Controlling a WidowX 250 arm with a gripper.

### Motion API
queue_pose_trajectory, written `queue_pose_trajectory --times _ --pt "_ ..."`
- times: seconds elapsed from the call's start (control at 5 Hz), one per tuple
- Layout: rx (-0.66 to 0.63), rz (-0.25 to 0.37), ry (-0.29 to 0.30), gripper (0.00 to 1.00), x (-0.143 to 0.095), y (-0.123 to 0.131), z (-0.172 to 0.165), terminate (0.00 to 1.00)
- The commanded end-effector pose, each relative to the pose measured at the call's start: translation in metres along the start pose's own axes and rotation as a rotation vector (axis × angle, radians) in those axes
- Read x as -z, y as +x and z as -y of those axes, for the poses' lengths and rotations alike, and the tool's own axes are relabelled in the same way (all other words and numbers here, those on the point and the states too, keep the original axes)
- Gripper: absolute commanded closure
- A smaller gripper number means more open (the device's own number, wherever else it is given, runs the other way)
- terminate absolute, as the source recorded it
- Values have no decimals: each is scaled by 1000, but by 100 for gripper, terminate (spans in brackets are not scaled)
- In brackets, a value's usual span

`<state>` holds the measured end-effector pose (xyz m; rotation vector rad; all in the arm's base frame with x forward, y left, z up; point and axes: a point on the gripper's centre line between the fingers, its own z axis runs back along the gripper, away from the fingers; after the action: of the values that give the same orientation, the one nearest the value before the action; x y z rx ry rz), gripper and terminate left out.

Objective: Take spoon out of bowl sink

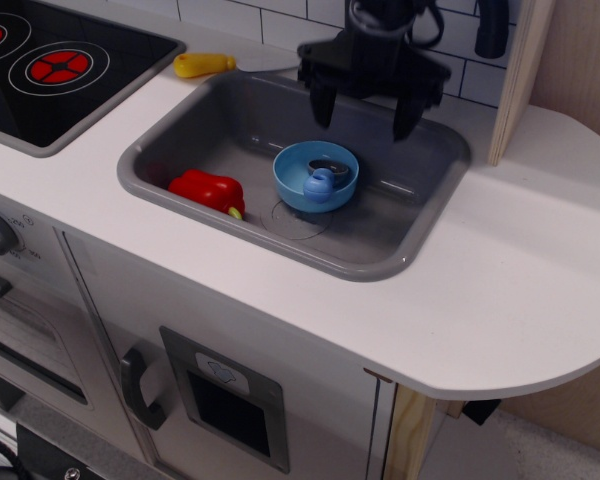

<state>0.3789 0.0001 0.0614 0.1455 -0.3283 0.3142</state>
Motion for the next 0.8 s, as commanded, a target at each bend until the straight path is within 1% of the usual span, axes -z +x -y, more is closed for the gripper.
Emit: queue_pose_trajectory --times 0.0,0.2,0.4,0.6 --pt "-1 -102 -47 0 -16 -8 -17 0" --pt "-46 -171 -23 0 -14 -13 -23 0" --pt "-130 -234 17 0 -2 -14 -27 0" --pt "-151 -226 44 0 9 -15 -32 0"
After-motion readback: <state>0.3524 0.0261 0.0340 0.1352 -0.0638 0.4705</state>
